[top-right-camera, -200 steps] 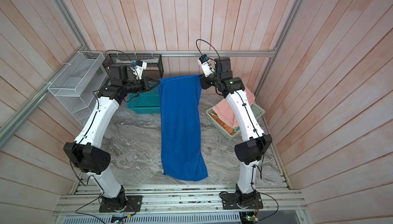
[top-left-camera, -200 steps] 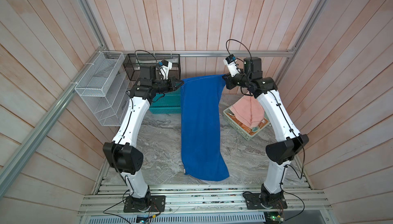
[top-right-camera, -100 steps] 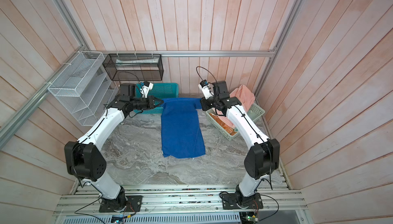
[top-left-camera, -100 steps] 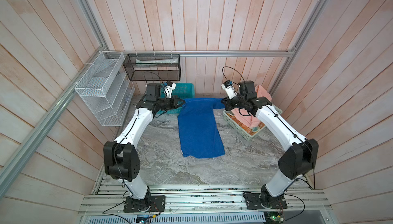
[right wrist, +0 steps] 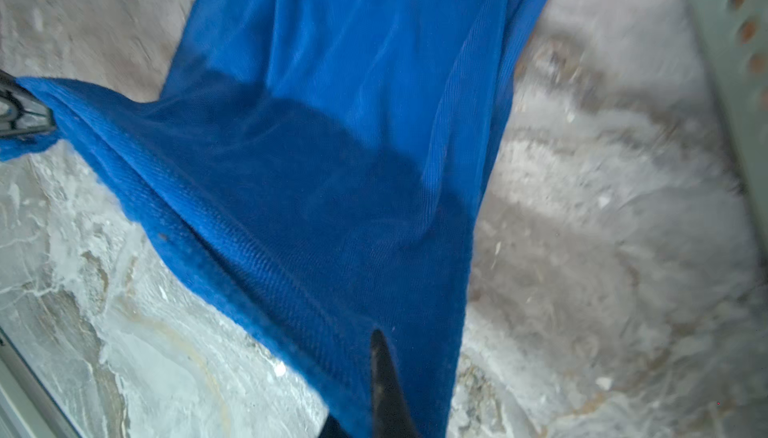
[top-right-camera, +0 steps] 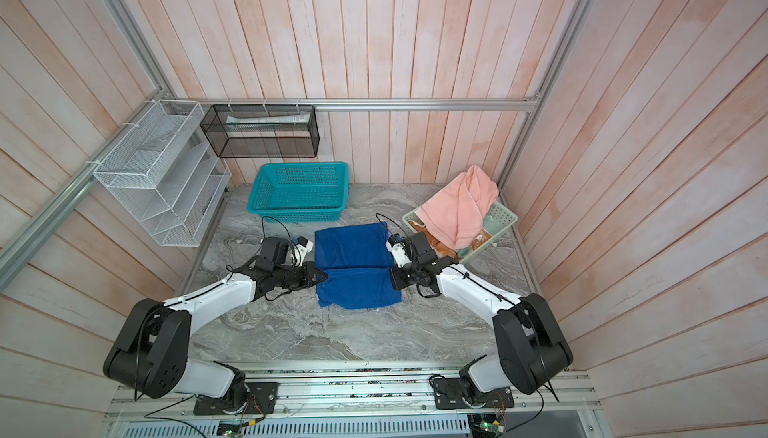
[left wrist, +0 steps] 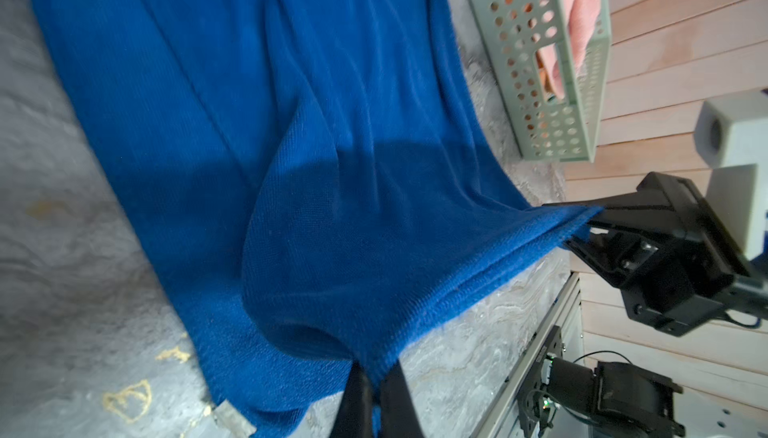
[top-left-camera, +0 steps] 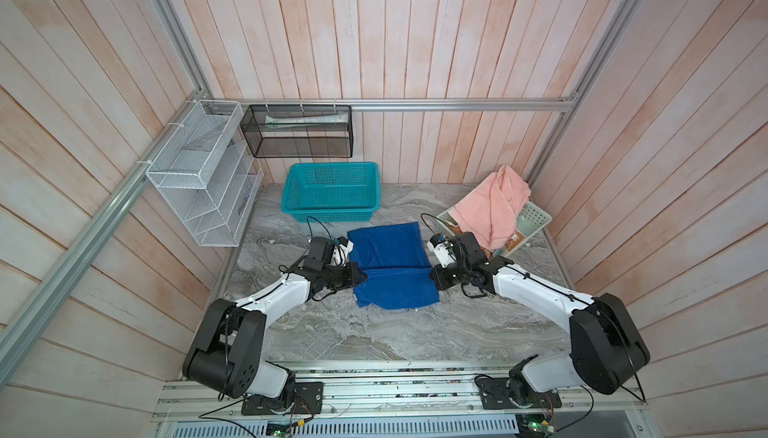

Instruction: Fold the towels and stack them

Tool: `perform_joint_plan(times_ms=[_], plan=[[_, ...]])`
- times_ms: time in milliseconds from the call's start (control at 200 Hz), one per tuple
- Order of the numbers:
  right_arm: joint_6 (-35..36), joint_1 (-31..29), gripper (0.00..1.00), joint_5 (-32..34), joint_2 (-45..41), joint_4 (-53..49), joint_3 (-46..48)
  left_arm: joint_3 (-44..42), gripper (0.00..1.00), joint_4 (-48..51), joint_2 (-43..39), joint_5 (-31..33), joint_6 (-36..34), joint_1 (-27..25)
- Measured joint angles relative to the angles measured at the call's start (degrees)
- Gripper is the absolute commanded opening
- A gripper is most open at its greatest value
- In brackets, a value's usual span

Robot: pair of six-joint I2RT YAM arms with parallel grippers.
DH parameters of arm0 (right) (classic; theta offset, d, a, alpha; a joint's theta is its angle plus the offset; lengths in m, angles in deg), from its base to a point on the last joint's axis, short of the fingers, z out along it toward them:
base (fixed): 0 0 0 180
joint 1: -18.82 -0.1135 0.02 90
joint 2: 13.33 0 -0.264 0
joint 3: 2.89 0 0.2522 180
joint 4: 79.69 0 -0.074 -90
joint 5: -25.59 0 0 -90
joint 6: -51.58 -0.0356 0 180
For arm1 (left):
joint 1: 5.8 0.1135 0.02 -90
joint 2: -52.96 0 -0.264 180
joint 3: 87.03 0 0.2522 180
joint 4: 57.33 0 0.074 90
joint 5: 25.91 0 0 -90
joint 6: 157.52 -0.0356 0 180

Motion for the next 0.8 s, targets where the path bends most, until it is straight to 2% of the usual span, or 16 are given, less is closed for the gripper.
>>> perform_joint_plan(times_ms=[165,200,270,355,445,575,795], plan=[[-2.7,-0.2,0.00,-1.3,2.1,3.3,1.9,0.3,0.61,-0.9,3.3,3.4,0.8,-0.4],[-3.1,-0.2,0.00,-1.3,2.4,3.8,2.1,0.6,0.64,0.1,3.1,4.9,1.2,-0.5],[-3.7,-0.2,0.00,-1.3,2.6,4.4,2.4,1.0,0.62,2.7,1.3,8.6,1.9,-0.5],[-4.3,-0.2,0.00,-1.3,3.1,4.7,2.7,0.9,0.50,6.1,-2.3,12.0,3.6,-0.4],[-4.5,-0.2,0.00,-1.5,3.9,4.7,3.0,-0.1,0.43,8.4,-6.3,14.4,5.0,-0.6],[-4.5,-0.2,0.00,-1.7,5.2,4.7,3.3,-2.1,0.40,11.2,-7.7,17.0,8.2,-4.4],[-4.4,-0.2,0.00,-2.4,6.1,5.2,3.8,0.0,0.40,17.5,-1.4,22.8,11.3,-11.7]])
